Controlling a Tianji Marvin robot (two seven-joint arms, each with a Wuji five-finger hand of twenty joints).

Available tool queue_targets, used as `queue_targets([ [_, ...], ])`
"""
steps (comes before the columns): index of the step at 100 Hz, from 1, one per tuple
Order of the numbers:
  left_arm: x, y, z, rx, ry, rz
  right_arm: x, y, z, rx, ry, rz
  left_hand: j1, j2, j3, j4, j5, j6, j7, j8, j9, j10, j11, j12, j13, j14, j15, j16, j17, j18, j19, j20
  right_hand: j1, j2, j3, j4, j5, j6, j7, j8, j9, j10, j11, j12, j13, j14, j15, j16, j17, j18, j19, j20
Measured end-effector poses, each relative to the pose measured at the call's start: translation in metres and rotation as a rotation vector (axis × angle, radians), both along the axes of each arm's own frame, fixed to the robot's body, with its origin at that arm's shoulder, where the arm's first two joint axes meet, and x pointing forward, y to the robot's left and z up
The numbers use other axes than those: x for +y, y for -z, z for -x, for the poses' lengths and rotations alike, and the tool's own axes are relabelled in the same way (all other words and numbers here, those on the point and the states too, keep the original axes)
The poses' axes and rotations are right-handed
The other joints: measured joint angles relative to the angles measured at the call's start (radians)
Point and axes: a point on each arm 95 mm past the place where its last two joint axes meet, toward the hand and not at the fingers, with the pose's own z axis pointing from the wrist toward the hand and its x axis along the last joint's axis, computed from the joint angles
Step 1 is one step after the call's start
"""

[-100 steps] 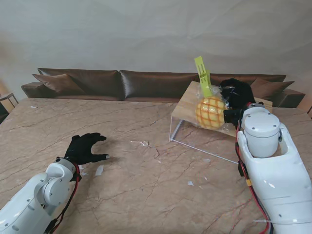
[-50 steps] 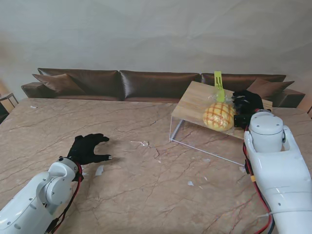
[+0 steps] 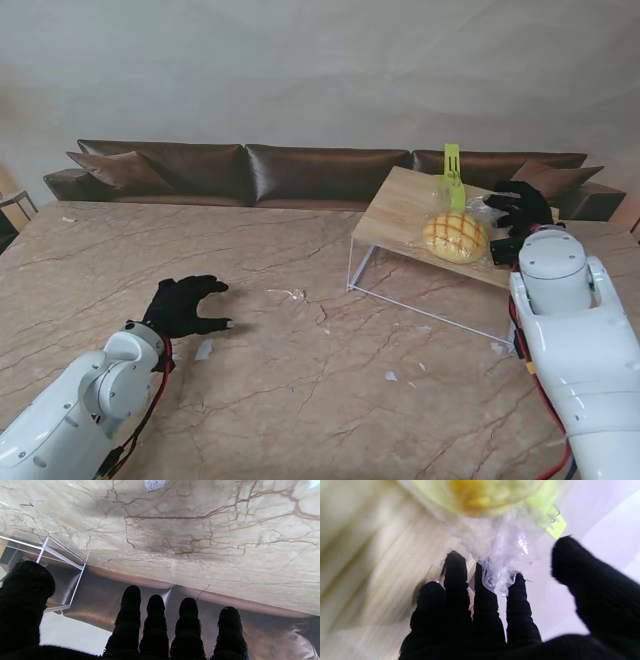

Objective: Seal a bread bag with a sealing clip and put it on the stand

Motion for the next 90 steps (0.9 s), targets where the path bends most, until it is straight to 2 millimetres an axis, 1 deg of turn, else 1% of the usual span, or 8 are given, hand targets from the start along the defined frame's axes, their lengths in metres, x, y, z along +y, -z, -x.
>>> queue_targets([
  [10, -0.001, 0.001, 0.000, 0.002, 0.002, 0.007, -0.001, -0.002, 0.009, 0.004, -0.067, 0.024, 0.000, 0.000, -0.002, 0.000, 0.000, 0.000, 0.000, 0.000, 0.000, 0.000, 0.000, 0.000, 0.000, -0.005, 0.000, 0.000, 0.000, 0.000, 0.000, 0.002, -0.049, 0.014, -0.119, 0.003, -0.067, 0.022, -0.019, -0.047, -0.129, -0.006, -0.102, -0.109, -0.110, -0.029, -0.146, -0.099, -0.129, -0.029, -0.286, -0.084],
  [17, -0.002, 0.001, 0.000, 0.002, 0.005, 0.013, -0.002, -0.001, 0.014, -0.008, -0.083, 0.094, 0.000, 0.010, -0.013, 0.000, 0.000, 0.000, 0.000, 0.000, 0.000, 0.000, 0.000, 0.000, 0.000, -0.006, 0.000, 0.000, 0.000, 0.000, 0.000, 0.004, -0.095, 0.051, -0.173, 0.004, -0.107, 0.033, -0.042, -0.065, -0.201, -0.008, -0.170, -0.155, -0.168, -0.028, -0.290, -0.201, -0.162, -0.035, -0.373, -0.097],
  [32, -0.005, 0.000, 0.000, -0.001, 0.006, 0.035, -0.007, 0.005, 0.024, -0.048, -0.084, 0.289, 0.000, 0.010, -0.024, 0.000, 0.000, 0.000, 0.000, 0.000, 0.000, -0.011, 0.000, 0.000, 0.000, -0.015, 0.000, 0.000, 0.013, 0.000, 0.002, 0.014, -0.126, 0.101, -0.229, 0.004, -0.158, 0.036, -0.047, -0.089, -0.278, -0.008, -0.266, -0.203, -0.239, -0.015, -0.439, -0.326, -0.218, 0.004, -0.686, -0.309],
  [47, -0.009, -0.004, 0.000, -0.001, 0.008, 0.068, 0.000, 0.003, 0.038, -0.086, -0.117, 0.305, 0.001, 0.051, -0.083, 0.021, 0.000, 0.000, 0.000, 0.000, -0.009, -0.023, 0.000, -0.008, 0.000, -0.067, 0.000, 0.000, 0.040, -0.068, 0.008, 0.018, -0.127, 0.208, -0.420, 0.021, -0.158, 0.036, -0.044, -0.091, -0.278, -0.008, -0.298, -0.221, -0.244, -0.035, -0.474, -0.400, -0.213, -0.013, -0.747, -0.425],
  [53, -0.011, -0.006, 0.001, -0.005, 0.010, 0.085, 0.006, -0.002, 0.043, -0.120, -0.149, 0.321, 0.012, 0.075, -0.122, 0.021, 0.000, 0.000, 0.000, 0.000, -0.012, -0.024, -0.011, -0.008, 0.000, -0.089, 0.000, 0.000, 0.068, -0.145, 0.036, 0.018, -0.189, 0.196, -0.408, 0.052, -0.158, 0.036, -0.043, -0.092, -0.276, -0.008, -0.316, -0.223, -0.244, -0.047, -0.487, -0.425, -0.212, -0.028, -0.768, -0.467],
  [60, -0.014, -0.008, 0.001, -0.014, 0.018, 0.102, 0.013, -0.009, 0.048, -0.164, -0.185, 0.339, 0.027, 0.121, -0.180, 0.061, 0.000, 0.000, -0.001, -0.001, -0.012, -0.024, -0.011, -0.008, 0.001, -0.104, 0.000, 0.000, 0.092, -0.231, 0.070, 0.011, -0.189, 0.193, -0.373, 0.067, -0.154, 0.036, -0.042, -0.106, -0.273, -0.008, -0.331, -0.235, -0.244, -0.072, -0.500, -0.443, -0.208, -0.046, -0.786, -0.499],
  [66, -0.016, -0.011, 0.001, -0.022, 0.023, 0.123, 0.020, -0.014, 0.052, -0.202, -0.214, 0.350, 0.037, 0.152, -0.214, 0.062, 0.000, 0.000, -0.001, -0.001, -0.012, -0.024, -0.011, -0.008, 0.001, -0.110, 0.000, 0.000, 0.096, -0.279, 0.075, 0.003, -0.189, 0.193, -0.369, 0.069, -0.147, 0.036, -0.042, -0.107, -0.246, -0.009, -0.348, -0.238, -0.242, -0.075, -0.502, -0.455, -0.206, -0.061, -0.793, -0.522],
  [90, -0.027, -0.027, 0.006, -0.055, 0.044, 0.191, 0.056, -0.022, 0.072, -0.381, -0.339, 0.394, 0.036, 0.273, -0.350, 0.169, 0.000, 0.000, -0.026, -0.013, -0.012, -0.024, -0.011, -0.008, 0.001, -0.115, 0.000, 0.001, 0.083, -0.333, 0.066, -0.018, -0.249, 0.194, -0.350, 0.074, -0.127, 0.036, -0.042, -0.118, -0.213, -0.021, -0.403, -0.259, -0.229, -0.111, -0.502, -0.491, -0.192, -0.094, -0.802, -0.584],
])
